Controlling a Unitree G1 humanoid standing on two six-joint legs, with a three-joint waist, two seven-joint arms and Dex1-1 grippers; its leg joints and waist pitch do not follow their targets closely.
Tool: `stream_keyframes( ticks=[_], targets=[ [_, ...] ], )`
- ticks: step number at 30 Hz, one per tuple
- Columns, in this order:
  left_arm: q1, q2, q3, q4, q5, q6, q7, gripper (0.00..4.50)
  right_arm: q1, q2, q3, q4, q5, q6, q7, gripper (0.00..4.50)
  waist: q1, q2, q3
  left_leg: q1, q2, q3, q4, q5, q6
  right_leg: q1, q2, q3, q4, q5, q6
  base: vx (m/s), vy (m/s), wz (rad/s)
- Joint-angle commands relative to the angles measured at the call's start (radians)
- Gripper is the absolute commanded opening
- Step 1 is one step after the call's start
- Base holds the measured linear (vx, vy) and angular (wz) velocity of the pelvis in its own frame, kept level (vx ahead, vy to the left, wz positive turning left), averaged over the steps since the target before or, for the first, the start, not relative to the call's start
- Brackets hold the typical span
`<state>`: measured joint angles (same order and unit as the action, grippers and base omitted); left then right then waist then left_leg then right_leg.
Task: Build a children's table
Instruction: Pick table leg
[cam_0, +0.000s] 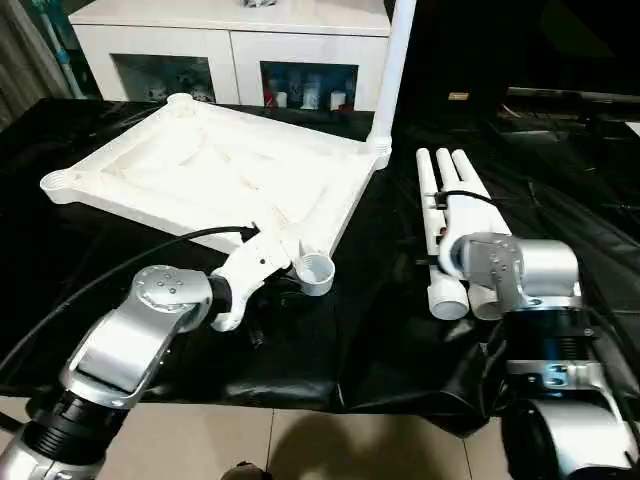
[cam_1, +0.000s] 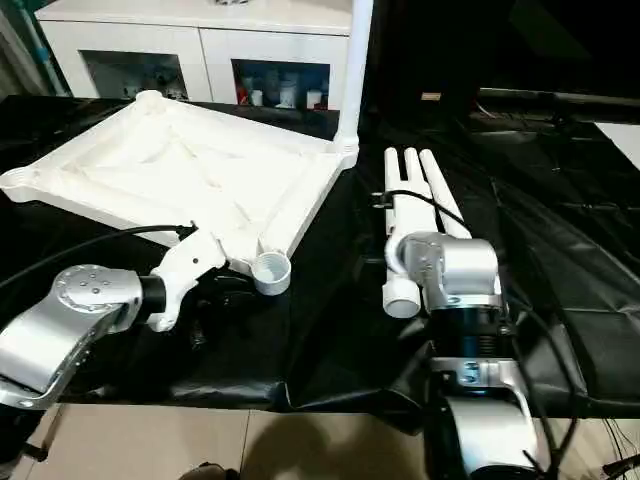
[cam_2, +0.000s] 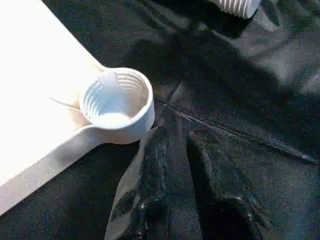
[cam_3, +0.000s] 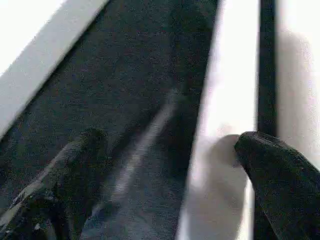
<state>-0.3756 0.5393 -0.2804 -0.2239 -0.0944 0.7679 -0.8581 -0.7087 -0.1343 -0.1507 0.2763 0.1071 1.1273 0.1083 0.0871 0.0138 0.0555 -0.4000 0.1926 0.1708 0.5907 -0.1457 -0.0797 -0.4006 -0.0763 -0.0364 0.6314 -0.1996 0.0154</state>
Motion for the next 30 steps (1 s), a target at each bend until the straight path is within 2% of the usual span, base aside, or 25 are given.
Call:
stream_keyframes(
  ticks=[1, 8, 13, 18, 30],
  targets=[
    [-0.012, 0.006, -0.009, -0.022, -0.008, 0.008, -0.001, 0.89, -0.016, 0.0, 0.005, -0.032, 0.016, -0.011, 0.006, 4.45, -0.002, 0.012, -0.077, 0.034, 0.016, -0.003, -0.066, -0.195, -0.074, 0.04, -0.037, 0.029, -0.061, -0.054, -0.162, 0.0, 0.0, 0.0],
    [-0.013, 0.009, -0.012, -0.027, -0.01, 0.011, 0.001, 0.89, -0.018, -0.002, -0.016, -0.01, -0.013, -0.058, -0.051, 4.45, -0.001, 0.014, -0.077, 0.034, 0.015, -0.002, -0.065, -0.187, -0.081, 0.04, -0.037, 0.029, -0.06, -0.046, -0.164, 0.0, 0.0, 0.0],
    [-0.014, 0.01, -0.013, -0.026, -0.012, 0.01, 0.0, 0.89, 0.005, -0.007, 0.017, 0.03, -0.028, -0.026, -0.039, 4.45, -0.002, 0.011, -0.078, 0.032, 0.013, -0.003, -0.064, -0.183, -0.079, 0.043, -0.037, 0.029, -0.059, -0.041, -0.163, 0.0, 0.0, 0.0],
    [-0.014, 0.009, -0.013, -0.029, -0.016, 0.012, 0.0, 0.89, 0.013, 0.008, 0.027, 0.006, -0.007, -0.005, -0.023, 4.45, -0.002, 0.012, -0.078, 0.032, 0.014, -0.003, -0.064, -0.176, -0.073, 0.044, -0.037, 0.029, -0.058, -0.032, -0.167, 0.0, 0.0, 0.0],
    [-0.013, 0.016, -0.011, -0.033, -0.022, 0.011, 0.001, 0.89, -0.028, 0.026, 0.022, -0.037, 0.019, -0.053, -0.003, 4.45, -0.002, 0.01, -0.079, 0.033, 0.016, -0.003, -0.063, -0.172, -0.07, 0.043, -0.037, 0.029, -0.057, -0.027, -0.166, 0.0, 0.0, 0.0]
  ],
)
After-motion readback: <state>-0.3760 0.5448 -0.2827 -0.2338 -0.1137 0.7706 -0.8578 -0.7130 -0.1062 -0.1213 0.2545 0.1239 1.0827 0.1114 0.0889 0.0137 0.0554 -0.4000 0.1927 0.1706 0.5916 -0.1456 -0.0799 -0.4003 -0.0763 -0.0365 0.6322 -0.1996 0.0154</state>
